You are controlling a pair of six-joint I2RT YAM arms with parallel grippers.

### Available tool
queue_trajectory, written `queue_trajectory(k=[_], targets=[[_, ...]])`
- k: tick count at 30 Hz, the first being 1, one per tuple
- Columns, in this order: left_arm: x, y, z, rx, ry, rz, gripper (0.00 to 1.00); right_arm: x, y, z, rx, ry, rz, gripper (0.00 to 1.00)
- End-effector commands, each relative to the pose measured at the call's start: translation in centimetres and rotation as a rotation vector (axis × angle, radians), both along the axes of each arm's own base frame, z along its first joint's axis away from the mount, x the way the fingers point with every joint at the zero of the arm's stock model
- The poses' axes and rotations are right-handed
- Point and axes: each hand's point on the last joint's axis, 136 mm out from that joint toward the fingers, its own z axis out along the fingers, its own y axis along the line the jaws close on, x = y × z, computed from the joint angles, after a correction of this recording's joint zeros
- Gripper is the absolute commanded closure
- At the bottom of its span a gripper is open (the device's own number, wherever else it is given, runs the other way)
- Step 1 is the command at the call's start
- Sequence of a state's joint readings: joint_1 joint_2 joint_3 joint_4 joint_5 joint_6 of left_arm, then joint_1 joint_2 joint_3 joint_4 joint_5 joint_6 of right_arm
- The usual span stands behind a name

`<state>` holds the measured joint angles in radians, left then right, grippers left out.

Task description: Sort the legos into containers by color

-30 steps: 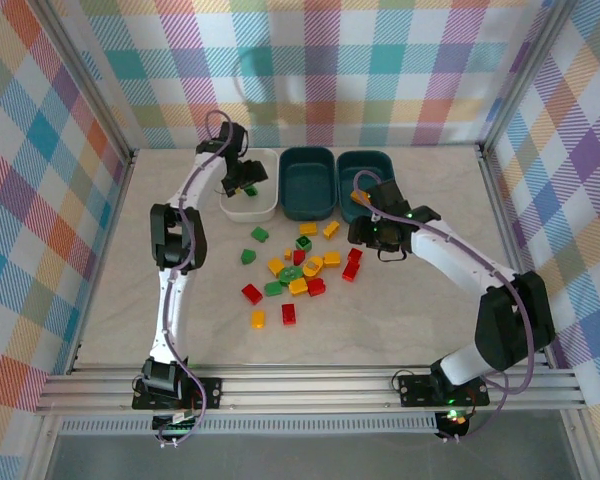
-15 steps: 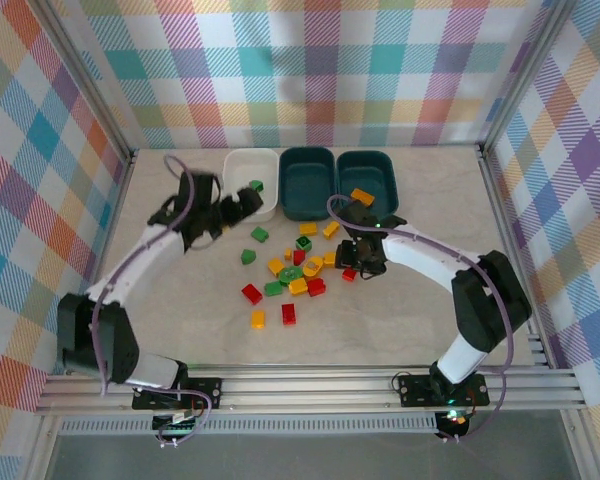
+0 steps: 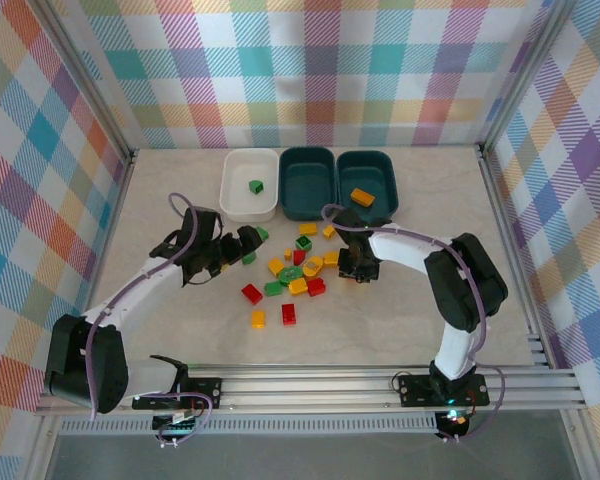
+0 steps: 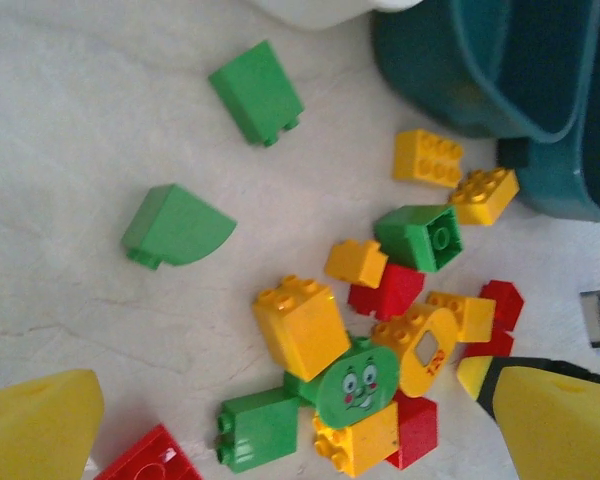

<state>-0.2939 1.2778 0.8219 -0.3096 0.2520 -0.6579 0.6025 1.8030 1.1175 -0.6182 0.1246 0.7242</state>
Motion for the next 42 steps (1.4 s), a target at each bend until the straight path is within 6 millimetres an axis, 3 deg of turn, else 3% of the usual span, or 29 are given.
queue_trajectory(k=[1, 5, 8, 10, 15, 18, 22, 25, 28, 30, 35, 39, 42], targets=[[0.7, 0.1, 0.9, 0.024, -0.028, -0.004, 0.00, 0.6, 0.0, 2.7, 0.009, -0.085, -0.009, 0.79], [0.6, 0.8, 0.5, 0.059, -0.028, 0.011, 0.00, 1.8, 1.7, 9.1, 0.052, -0.229, 0.075, 0.79], [0.9, 2.2, -0.5, 0.102, 0.006, 0.081, 0.00, 4.9, 3.4, 12.2, 0.059, -0.328, 0.130, 0.78], [1.0, 2.8, -1.6, 0.084, 0.039, 0.121, 0.00, 7.7, 5.5, 12.8, 0.065, -0.364, 0.191, 0.78], [1.0, 1.1, -1.7, -0.053, 0.051, 0.085, 0.00, 15.3, 9.8, 12.0, 0.052, -0.383, 0.284, 0.78], [-0.6, 1.7, -1.6, -0.031, 0.078, 0.097, 0.00, 19.0, 10.8, 11.3, 0.038, -0.378, 0.294, 0.77], [-2.3, 2.7, -1.3, -0.007, 0.075, 0.116, 0.00, 21.5, 10.5, 10.1, 0.017, -0.338, 0.291, 0.73], [-3.2, 2.9, -1.1, -0.009, 0.085, 0.115, 0.00, 22.0, 10.4, 8.9, 0.038, -0.309, 0.288, 0.68], [-3.6, 3.0, -0.7, -0.006, 0.083, 0.119, 0.00, 22.0, 10.8, 9.8, 0.069, -0.325, 0.309, 0.53], [-3.5, 3.1, -0.3, -0.007, 0.073, 0.120, 0.00, 21.9, 11.2, 12.1, 0.100, -0.364, 0.326, 0.45], [-2.8, 2.7, 0.8, -0.019, 0.049, 0.117, 0.00, 20.7, 10.8, 18.8, 0.134, -0.484, 0.346, 0.44], [-2.2, 1.7, 1.2, -0.050, 0.020, 0.097, 0.01, 17.8, 9.4, 22.8, 0.150, -0.570, 0.337, 0.44], [-1.8, 1.0, 1.7, -0.052, -0.016, 0.090, 0.03, 14.4, 8.1, 23.9, 0.199, -0.644, 0.323, 0.44]])
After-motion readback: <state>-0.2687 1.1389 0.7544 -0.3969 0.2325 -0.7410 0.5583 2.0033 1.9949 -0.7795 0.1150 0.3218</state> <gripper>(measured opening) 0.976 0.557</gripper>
